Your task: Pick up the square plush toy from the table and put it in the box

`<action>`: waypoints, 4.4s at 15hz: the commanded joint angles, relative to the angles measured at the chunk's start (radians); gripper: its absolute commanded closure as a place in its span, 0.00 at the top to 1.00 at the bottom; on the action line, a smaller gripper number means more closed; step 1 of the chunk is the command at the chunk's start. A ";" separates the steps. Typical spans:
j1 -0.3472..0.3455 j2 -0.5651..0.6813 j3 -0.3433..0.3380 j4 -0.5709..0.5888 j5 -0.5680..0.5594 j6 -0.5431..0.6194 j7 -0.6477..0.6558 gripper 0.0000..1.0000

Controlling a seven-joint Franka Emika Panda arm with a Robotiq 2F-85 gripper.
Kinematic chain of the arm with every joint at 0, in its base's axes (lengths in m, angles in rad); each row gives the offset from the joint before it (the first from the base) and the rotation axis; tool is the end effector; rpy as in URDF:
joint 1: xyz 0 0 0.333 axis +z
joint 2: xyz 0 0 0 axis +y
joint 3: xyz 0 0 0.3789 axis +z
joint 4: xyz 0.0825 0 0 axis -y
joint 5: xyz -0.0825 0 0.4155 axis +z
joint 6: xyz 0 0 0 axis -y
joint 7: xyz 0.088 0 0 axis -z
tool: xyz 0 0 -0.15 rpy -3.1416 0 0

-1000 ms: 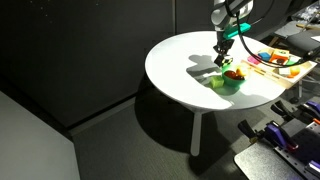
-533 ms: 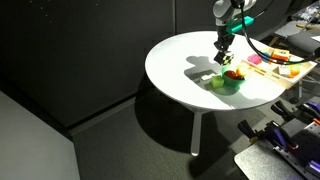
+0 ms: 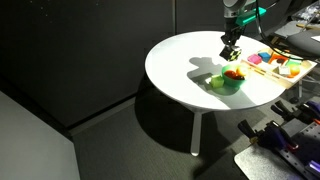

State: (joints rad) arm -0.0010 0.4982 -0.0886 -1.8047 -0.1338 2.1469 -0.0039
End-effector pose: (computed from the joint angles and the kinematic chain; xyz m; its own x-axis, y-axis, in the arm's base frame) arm 0.6787 -0.0676 0.2504 0.9869 -0.0080 -0.1608 0.0149 -0.9900 0.1406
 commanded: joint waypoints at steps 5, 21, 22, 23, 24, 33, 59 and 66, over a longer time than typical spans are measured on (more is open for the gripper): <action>-0.053 -0.160 -0.025 -0.157 -0.025 0.081 -0.002 0.08; -0.150 -0.145 -0.167 -0.141 -0.149 0.110 0.043 0.09; -0.153 -0.143 -0.175 -0.138 -0.162 0.102 0.045 0.09; -0.157 -0.141 -0.184 -0.134 -0.174 0.092 0.046 0.09; -0.160 -0.140 -0.190 -0.132 -0.188 0.077 0.046 0.09; -0.178 -0.098 -0.228 -0.110 -0.308 -0.031 0.077 0.13; -0.206 -0.287 -0.088 -0.255 -0.048 0.094 -0.236 1.00; -0.181 -0.392 -0.033 -0.362 0.121 0.045 -0.354 1.00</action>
State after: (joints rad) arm -0.1836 0.1804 -0.1424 -2.1031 -0.0561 2.2243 -0.3121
